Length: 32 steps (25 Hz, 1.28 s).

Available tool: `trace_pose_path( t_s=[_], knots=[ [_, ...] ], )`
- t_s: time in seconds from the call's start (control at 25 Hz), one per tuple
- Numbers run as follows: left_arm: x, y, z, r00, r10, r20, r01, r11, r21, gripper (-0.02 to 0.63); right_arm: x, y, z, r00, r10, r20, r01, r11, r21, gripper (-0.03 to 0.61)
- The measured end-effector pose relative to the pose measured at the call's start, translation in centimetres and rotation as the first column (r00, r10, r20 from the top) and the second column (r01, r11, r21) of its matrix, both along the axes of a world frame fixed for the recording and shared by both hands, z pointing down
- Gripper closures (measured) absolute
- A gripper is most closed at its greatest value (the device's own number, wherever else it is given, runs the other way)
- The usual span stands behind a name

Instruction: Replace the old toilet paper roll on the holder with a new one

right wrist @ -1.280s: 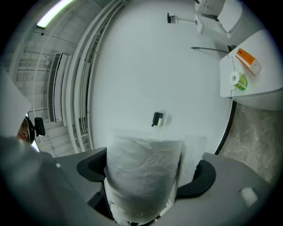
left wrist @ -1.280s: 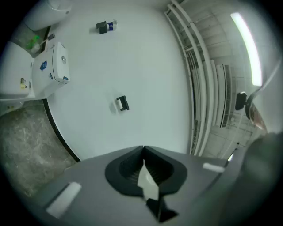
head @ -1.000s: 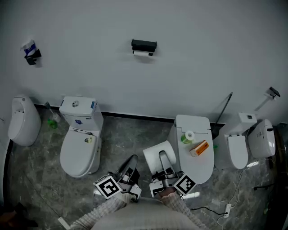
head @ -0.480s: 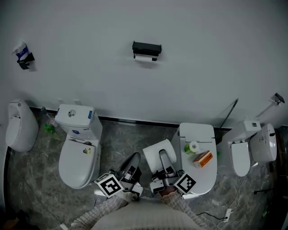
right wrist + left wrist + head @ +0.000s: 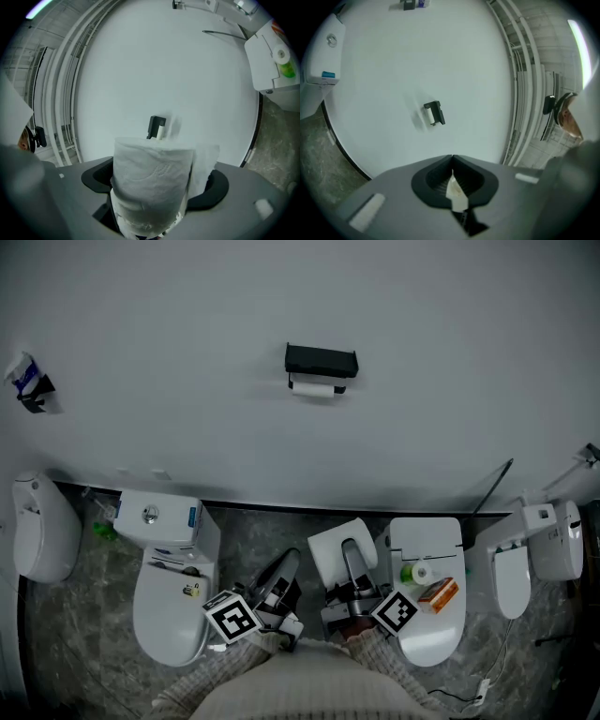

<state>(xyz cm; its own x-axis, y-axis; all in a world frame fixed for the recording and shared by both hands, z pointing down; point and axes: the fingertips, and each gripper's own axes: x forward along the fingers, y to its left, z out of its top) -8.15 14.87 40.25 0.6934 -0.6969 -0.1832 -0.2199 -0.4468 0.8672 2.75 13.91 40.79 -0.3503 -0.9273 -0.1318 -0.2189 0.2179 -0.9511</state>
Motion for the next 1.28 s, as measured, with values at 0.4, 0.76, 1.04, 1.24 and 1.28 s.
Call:
trace_pose_path(
  t_s=[0.4,0.76,1.04,1.24,1.28],
  knots=[
    [1.1,-6.6,1.3,0.998,0.063,-0.01,-0.063,0.997,-0.053,0.618,0.6,-5.8,1.2,0.998,0.058,0.017,-0.058,0.997,-0.05,0.14],
    [2.3,-12.7,1.6,0.999,0.029,-0.016,-0.029,0.998,-0.062,0.618,1.9,-11.6,1.8,0.999,0.025,0.022,-0.023,0.998,-0.056,0.14],
    [3.8,-20.2,0.5,0.999,-0.024,-0.031,0.023,0.999,-0.034,0.618,3.6,-18.9,1.1,0.999,-0.029,0.034,0.03,0.999,-0.04,0.14],
    [5.1,-24.9,-0.4,0.998,-0.063,-0.029,0.063,0.998,-0.001,0.618,5.7,-23.8,-0.1,0.998,-0.048,0.037,0.049,0.999,-0.004,0.14],
    [5.3,-25.7,-0.5,0.997,-0.072,-0.029,0.072,0.997,0.001,0.618,6.1,-24.5,-0.3,0.998,-0.051,0.038,0.051,0.999,0.004,0.14]
  ],
)
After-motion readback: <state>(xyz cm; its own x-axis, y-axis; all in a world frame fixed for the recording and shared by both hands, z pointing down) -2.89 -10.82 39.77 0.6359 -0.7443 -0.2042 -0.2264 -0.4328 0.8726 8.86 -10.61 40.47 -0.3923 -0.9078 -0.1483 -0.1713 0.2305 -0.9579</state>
